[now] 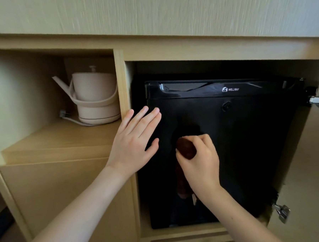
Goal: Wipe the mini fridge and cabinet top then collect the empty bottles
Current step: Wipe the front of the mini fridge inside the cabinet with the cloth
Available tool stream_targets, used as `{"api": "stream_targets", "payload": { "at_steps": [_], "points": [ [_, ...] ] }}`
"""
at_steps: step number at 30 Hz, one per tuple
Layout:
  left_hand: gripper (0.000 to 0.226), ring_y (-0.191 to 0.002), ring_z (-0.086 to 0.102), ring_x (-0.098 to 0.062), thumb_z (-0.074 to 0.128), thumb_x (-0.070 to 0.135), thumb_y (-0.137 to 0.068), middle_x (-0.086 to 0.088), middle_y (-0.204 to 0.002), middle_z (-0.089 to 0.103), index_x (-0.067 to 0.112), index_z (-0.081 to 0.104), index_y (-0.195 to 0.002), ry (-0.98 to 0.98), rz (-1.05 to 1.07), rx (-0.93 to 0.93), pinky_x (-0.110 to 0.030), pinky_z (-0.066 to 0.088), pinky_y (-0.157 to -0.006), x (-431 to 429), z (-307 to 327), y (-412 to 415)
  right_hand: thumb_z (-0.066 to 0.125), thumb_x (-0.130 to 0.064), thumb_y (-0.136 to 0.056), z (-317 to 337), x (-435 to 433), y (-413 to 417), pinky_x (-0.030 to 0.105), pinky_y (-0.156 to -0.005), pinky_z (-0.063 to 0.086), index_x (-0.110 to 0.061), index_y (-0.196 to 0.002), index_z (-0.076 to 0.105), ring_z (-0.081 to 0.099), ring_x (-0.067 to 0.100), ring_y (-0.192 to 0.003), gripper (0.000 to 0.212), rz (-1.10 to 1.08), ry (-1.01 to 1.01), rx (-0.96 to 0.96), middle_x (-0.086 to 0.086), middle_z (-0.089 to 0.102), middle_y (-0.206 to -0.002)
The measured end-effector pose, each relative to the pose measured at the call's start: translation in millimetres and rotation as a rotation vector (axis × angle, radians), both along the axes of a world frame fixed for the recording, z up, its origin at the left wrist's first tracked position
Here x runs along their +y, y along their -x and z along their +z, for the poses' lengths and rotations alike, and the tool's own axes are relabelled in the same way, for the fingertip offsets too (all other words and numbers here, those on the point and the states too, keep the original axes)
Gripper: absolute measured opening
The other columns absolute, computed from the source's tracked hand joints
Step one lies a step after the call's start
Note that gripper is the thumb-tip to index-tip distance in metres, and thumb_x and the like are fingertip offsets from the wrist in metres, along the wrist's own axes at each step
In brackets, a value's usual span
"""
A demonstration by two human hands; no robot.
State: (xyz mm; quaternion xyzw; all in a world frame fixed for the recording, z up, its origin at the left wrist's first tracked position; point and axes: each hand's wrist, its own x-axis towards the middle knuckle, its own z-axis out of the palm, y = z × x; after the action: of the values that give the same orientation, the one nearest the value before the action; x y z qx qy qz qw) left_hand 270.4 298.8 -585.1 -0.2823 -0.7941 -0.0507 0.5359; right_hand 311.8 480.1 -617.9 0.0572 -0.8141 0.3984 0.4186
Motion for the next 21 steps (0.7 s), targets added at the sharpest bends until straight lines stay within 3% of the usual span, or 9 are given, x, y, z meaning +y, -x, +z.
{"api": "stream_targets", "payload": {
  "at_steps": [3, 5, 8, 11, 16, 18, 21],
  "points": [
    [0.061, -0.145, 0.036, -0.023, 0.070, 0.019, -0.088, -0.003, -0.152, 0.046, 0.008, 0.050, -0.144, -0.012, -0.023, -0.010, -0.042, 0.014, -0.124, 1.2, -0.8, 0.5, 0.079, -0.022, -0.081, 41.6, -1.3, 2.6, 0.004, -0.078, 0.043, -0.029, -0.110, 0.063, 0.056, -0.007, -0.089, 0.034, -0.012, 0.234, 0.046, -0.017, 0.056, -0.098],
    [0.061, -0.145, 0.036, -0.023, 0.071, 0.018, -0.087, -0.003, -0.151, 0.046, 0.008, 0.050, -0.144, -0.023, -0.029, -0.012, -0.043, 0.015, -0.124, 1.1, -0.8, 0.3, 0.080, -0.023, -0.080, 71.1, -0.5, 7.3, 0.004, -0.074, 0.042, -0.029, -0.107, 0.057, 0.058, -0.003, -0.088, 0.037, -0.029, 0.324, 0.121, -0.014, 0.060, -0.097],
    [0.062, -0.146, 0.034, -0.022, 0.072, 0.017, -0.087, -0.003, -0.152, 0.045, 0.008, 0.050, -0.144, -0.032, -0.045, -0.037, -0.042, 0.013, -0.124, 0.6, -1.2, 0.4, 0.079, -0.020, -0.080, 82.9, -11.7, 11.4, 0.011, -0.073, 0.039, -0.023, -0.098, 0.063, 0.056, 0.009, -0.088, 0.024, -0.121, 0.173, 0.229, -0.010, 0.059, -0.094],
    [0.062, -0.147, 0.033, -0.021, 0.072, 0.017, -0.087, -0.003, -0.152, 0.045, 0.008, 0.050, -0.144, -0.038, -0.059, -0.055, -0.040, 0.011, -0.124, -0.3, -1.1, 0.6, 0.078, -0.018, -0.081, 72.2, -17.7, 12.1, 0.017, -0.077, 0.040, -0.021, -0.101, 0.068, 0.056, 0.013, -0.091, 0.022, -0.100, -0.035, 0.246, -0.008, 0.061, -0.097],
    [0.061, -0.146, 0.034, -0.022, 0.072, 0.019, -0.087, -0.003, -0.151, 0.046, 0.008, 0.051, -0.143, -0.066, -0.032, -0.030, -0.037, 0.017, -0.124, -1.4, 2.3, -0.7, 0.081, -0.022, -0.080, 85.6, 7.8, 10.9, 0.007, -0.078, 0.040, -0.021, -0.101, 0.068, 0.056, 0.008, -0.088, 0.025, -0.146, 0.220, 0.218, -0.012, 0.056, -0.094],
    [0.061, -0.147, 0.032, -0.023, 0.070, 0.021, -0.088, -0.002, -0.152, 0.045, 0.009, 0.050, -0.144, -0.054, -0.006, -0.026, -0.039, 0.016, -0.124, -0.3, 2.3, -1.4, 0.080, -0.021, -0.079, 85.6, -2.7, 11.2, 0.016, -0.080, 0.042, -0.021, -0.102, 0.070, 0.058, 0.013, -0.092, 0.025, -0.192, 0.185, 0.231, -0.013, 0.056, -0.096],
    [0.062, -0.148, 0.030, -0.023, 0.070, 0.023, -0.088, -0.002, -0.154, 0.042, 0.010, 0.049, -0.145, -0.054, 0.007, -0.034, -0.039, 0.013, -0.124, -0.2, 1.9, -0.2, 0.079, -0.019, -0.080, 72.9, -27.0, 11.6, 0.012, -0.073, 0.034, -0.022, -0.104, 0.071, 0.054, 0.014, -0.093, 0.025, -0.135, 0.000, 0.240, -0.008, 0.062, -0.100]
  ]
}}
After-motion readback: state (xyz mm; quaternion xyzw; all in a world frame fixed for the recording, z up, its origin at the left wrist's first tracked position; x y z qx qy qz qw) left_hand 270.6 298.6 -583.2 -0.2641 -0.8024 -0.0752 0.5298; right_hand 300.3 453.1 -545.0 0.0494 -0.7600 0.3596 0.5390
